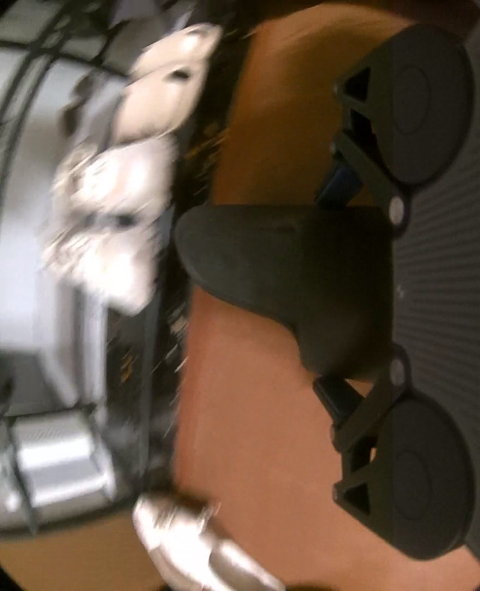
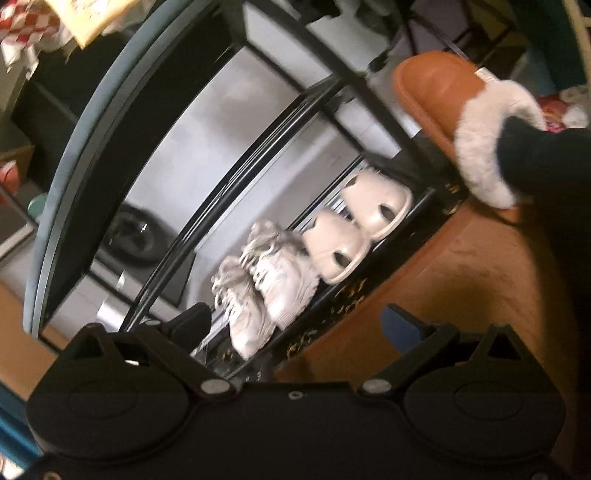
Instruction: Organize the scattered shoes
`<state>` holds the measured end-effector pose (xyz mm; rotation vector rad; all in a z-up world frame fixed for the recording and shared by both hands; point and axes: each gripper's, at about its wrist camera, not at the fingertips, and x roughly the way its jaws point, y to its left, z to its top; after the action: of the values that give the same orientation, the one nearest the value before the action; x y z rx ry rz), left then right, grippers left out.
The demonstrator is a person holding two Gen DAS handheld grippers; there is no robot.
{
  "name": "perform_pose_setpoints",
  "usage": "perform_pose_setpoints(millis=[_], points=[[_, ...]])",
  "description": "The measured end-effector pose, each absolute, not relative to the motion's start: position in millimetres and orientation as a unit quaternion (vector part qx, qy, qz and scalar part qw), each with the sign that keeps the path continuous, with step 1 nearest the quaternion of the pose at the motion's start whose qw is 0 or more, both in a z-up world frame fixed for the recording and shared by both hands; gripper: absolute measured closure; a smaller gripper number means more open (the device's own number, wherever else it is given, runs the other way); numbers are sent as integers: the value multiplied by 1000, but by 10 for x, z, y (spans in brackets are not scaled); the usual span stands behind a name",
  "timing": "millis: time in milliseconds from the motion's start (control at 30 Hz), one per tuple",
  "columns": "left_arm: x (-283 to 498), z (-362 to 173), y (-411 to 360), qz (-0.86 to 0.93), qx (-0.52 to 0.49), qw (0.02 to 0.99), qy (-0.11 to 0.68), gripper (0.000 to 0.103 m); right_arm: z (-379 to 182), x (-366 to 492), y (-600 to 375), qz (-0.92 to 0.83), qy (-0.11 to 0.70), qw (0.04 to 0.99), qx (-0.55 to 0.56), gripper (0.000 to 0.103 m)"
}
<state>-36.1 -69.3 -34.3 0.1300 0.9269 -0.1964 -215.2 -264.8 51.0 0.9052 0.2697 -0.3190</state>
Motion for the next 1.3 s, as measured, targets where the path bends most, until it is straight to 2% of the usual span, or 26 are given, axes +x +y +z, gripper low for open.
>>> perform_pose_setpoints(millis=[133,500,600,733,833,1033,1300], points=[[-470,-287,-753,-102,81,887,444,2,491,-2111,-2624,-152,126,878,437,3],[-555,456,-303,-99,-39,923,369,1,459,-2035,-2544,-154,175,889,393,3],[-523,750,103,-32,-65,946,316,1,386,-1918,-2461,-147,214,891,373,3],[-462,849,513,59,-47,958,277,1,309,-1791,-2302,-137,244,895,348,3],[-391,835,865,140,-67,944,290,1,263,-1740,-2242,-136,257,894,340,3],[-328,584,1638,305,-199,863,349,1,191,-1713,-2150,-131,268,898,324,3],[-329,622,1665,271,-203,877,340,1,172,-1669,-1771,-78,284,929,223,3]])
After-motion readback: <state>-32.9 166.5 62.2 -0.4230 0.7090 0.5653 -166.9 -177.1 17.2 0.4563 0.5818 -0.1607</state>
